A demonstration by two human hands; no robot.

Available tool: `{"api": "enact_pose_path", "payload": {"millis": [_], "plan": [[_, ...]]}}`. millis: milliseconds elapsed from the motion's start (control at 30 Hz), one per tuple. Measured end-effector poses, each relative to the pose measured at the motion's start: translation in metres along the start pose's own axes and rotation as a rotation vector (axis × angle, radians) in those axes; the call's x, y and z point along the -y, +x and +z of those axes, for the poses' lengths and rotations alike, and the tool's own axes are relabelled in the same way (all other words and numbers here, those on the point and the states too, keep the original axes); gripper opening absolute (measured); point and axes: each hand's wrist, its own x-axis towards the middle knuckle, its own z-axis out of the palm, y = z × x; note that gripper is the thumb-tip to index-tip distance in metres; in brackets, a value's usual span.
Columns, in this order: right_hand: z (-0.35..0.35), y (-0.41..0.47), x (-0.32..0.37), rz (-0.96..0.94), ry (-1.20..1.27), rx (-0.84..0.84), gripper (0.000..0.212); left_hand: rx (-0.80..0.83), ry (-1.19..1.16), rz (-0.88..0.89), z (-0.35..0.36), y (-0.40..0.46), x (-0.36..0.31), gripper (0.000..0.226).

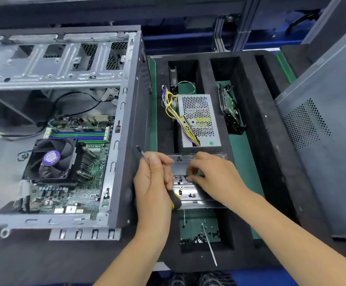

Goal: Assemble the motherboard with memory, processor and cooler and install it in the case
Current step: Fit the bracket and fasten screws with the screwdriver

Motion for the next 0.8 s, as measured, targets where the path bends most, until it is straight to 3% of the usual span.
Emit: {"api": "enact_pose_path", "payload": {"millis": [67,200,300,800], "plan": [[0.0,-0.002,-0.002,-0.008,0.016,-0.017,0.01,0.009,0.028,0.002,0.0,-0.001,0.001,0.035],[-0.009,-0.007,-0.01,0.118,0.445,-0.094,0.007,0.03,0.06,0.007,-0.002,-0.002,0.002,0.035],[-0.016,-0.011,-0.016,0.171,0.574,-0.095,0.008,0.044,0.07,0.014,-0.004,-0.003,0.002,0.035],[-0.003,0.0,0.016,-0.093,0.178,0.056,0.014,0.056,0.087,0.038,-0.007,-0.004,0.003,0.033]]}}
